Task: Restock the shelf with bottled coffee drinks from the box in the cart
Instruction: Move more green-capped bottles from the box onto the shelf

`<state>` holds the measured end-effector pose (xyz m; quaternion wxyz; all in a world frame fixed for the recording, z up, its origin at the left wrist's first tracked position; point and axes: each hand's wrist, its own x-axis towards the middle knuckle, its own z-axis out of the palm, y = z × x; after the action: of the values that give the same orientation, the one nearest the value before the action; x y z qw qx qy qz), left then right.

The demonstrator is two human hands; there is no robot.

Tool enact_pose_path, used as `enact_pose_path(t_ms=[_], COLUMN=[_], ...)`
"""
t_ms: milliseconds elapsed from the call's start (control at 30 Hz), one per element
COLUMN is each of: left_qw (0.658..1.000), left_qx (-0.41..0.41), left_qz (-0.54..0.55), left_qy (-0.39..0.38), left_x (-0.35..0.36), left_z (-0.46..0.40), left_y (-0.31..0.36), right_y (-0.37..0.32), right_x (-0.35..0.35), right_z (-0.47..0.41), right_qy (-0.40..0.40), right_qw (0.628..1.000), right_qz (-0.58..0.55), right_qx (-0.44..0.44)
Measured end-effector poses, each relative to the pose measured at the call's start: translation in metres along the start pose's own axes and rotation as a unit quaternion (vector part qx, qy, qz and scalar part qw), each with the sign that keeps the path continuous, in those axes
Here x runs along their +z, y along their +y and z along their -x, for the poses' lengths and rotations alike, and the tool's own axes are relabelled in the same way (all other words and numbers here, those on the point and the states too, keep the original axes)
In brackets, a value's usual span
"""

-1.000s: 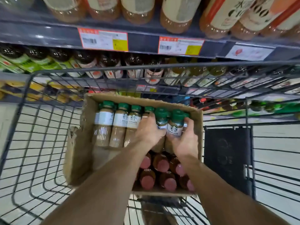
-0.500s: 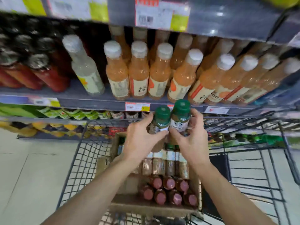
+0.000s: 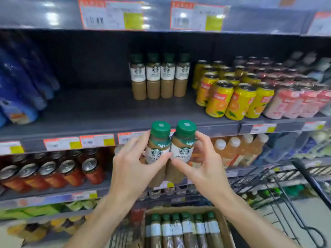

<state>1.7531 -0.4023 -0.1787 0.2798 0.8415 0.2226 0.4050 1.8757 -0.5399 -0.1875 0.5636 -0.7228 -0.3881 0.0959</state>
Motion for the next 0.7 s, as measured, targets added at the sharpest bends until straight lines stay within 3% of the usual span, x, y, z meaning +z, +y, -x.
enact_pose_path(t_ms=[133,300,700], left_qw=[0.997,0.994,1.000], left_qx=[0.066,0.088,-0.025], left_qz=[-0.036,-0.043,-0.001], left_qy=[0.016,0.038,0.008], left_x=[-0.024,-0.038,-0.022], left_z=[-0.045,-0.101,-0.150], left_y=[0.012,0.021,0.003], right_y=[-0.034,-0.069,-0.057], right_x=[0.001,-0.004,0.014], right_z=[-0.033,-0.082,-0.141], right_qy=[0.015,0.028,0.034], right_qw=[1.000,0.997,0.995], right_qz=[-0.008,0.022,0.083], right_qx=[-0.026,-0.062,-0.053])
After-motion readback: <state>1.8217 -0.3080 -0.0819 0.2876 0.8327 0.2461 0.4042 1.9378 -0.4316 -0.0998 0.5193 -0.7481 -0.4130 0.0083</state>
